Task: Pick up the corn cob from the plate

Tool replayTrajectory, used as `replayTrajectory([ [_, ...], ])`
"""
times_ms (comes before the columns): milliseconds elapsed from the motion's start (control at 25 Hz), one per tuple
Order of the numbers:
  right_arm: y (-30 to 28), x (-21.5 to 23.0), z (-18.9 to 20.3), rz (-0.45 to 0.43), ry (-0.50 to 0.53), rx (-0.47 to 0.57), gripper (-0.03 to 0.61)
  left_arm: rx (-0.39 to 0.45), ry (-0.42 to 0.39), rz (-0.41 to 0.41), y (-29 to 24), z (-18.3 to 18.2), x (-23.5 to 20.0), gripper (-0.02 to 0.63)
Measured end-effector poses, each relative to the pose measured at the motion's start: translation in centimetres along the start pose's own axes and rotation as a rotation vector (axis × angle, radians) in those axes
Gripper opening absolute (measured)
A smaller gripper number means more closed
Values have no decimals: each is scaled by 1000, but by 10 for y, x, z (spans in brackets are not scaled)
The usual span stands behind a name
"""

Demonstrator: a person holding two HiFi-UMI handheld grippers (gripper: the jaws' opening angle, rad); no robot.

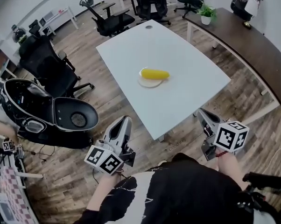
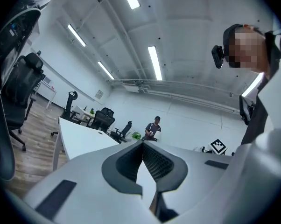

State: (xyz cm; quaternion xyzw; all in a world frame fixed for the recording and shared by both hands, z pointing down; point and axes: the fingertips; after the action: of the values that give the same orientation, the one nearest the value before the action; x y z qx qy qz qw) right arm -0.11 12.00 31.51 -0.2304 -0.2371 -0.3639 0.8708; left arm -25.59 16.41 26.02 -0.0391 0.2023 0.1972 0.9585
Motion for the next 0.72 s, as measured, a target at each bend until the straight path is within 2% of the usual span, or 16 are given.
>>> replayTrajectory([
  [160, -17, -2, 0, 9, -17, -22, 14, -30, 10, 9, -14, 7, -13, 12],
  [320, -43, -1, -8, -36, -24, 3, 14, -64, 14, 25, -32, 10, -22, 12],
  [520, -69, -7, -19, -22, -7, -31, 14, -91, 21, 3, -54, 13, -33, 12],
  [720, -91, -8, -27, -77, 21, -29, 14, -88, 10, -2, -74, 16, -38, 12],
])
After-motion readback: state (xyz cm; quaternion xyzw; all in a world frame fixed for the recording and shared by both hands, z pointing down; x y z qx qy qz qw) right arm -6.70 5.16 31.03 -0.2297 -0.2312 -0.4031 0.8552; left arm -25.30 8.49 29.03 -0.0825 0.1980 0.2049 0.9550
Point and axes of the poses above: the fingertips, and each gripper's own axes: y backward along the fingers, x to its right, z out of its underside, and after that the axes turned 7 degrees about -z, right-handed
